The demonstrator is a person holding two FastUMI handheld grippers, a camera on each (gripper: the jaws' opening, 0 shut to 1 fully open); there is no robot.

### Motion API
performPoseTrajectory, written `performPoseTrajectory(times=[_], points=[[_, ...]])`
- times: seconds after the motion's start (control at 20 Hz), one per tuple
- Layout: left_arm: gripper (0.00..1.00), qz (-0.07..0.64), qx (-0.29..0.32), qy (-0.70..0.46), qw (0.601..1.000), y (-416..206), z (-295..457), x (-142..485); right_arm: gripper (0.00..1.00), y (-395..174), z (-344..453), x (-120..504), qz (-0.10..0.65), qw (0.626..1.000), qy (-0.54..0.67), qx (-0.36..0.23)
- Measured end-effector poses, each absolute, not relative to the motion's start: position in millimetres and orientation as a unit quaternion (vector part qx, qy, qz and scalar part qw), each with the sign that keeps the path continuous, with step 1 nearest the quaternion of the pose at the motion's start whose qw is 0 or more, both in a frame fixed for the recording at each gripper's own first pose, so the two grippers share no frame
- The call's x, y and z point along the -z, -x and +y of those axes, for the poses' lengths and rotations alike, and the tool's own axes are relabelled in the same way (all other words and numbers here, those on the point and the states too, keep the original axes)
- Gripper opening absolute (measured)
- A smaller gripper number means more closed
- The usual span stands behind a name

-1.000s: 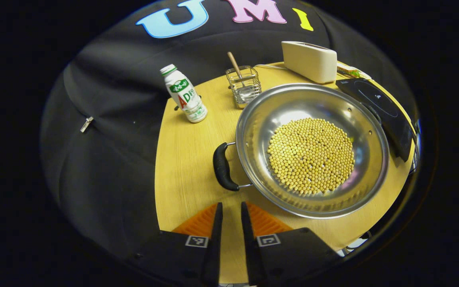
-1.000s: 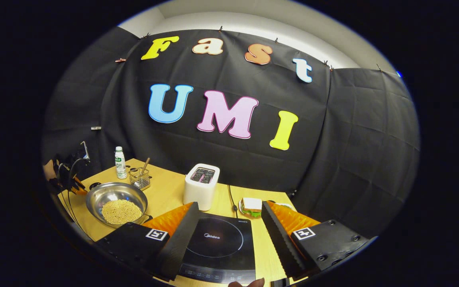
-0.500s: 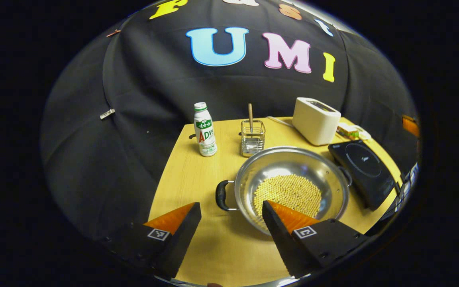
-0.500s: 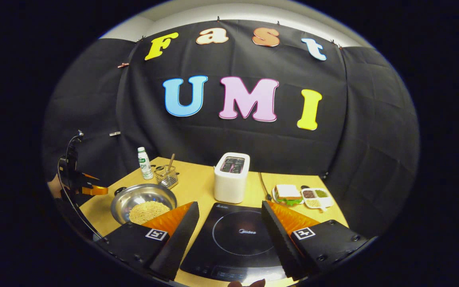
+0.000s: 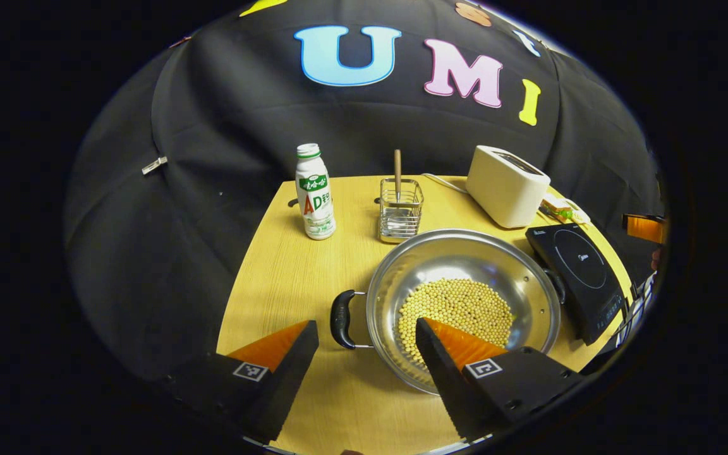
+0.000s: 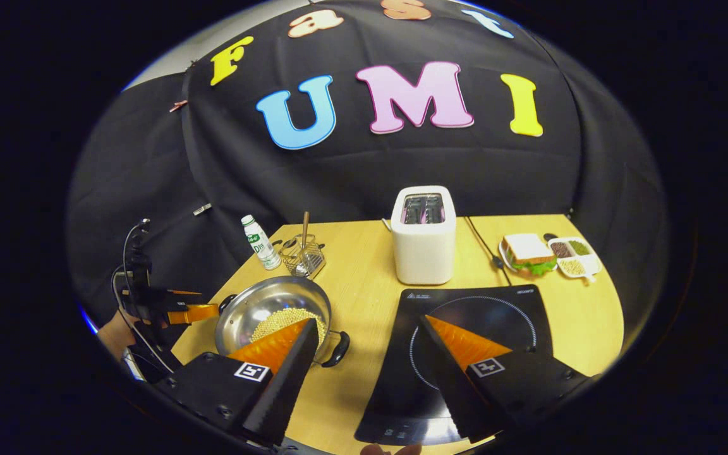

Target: First push the handle of the pot to place it horizontally, then grasp the pot with both hands and set it on the induction cooktop.

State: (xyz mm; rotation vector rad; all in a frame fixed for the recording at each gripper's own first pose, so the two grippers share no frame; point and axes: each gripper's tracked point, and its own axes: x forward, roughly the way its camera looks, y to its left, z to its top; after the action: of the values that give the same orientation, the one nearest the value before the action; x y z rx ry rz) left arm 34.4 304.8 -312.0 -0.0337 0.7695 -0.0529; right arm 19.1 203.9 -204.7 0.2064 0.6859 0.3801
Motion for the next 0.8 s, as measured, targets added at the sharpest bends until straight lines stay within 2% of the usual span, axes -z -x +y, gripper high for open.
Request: performPoseTrajectory(times=[0.6,0.7,0.8], points=[[0.96,0.438,0.034,0.035,0.898,-69,309,374,0.99,-25,271,328,0.470,0.863,-0.105,-0.155],[0.80,0.443,0.036,0.039,0.895,-72,308,379,0.99,-20,277,342,0.487,0.854,-0.103,-0.152],[0.72,0.445,0.040,0.043,0.893,-74,305,382,0.99,-19,282,354,0.501,0.847,-0.098,-0.149]])
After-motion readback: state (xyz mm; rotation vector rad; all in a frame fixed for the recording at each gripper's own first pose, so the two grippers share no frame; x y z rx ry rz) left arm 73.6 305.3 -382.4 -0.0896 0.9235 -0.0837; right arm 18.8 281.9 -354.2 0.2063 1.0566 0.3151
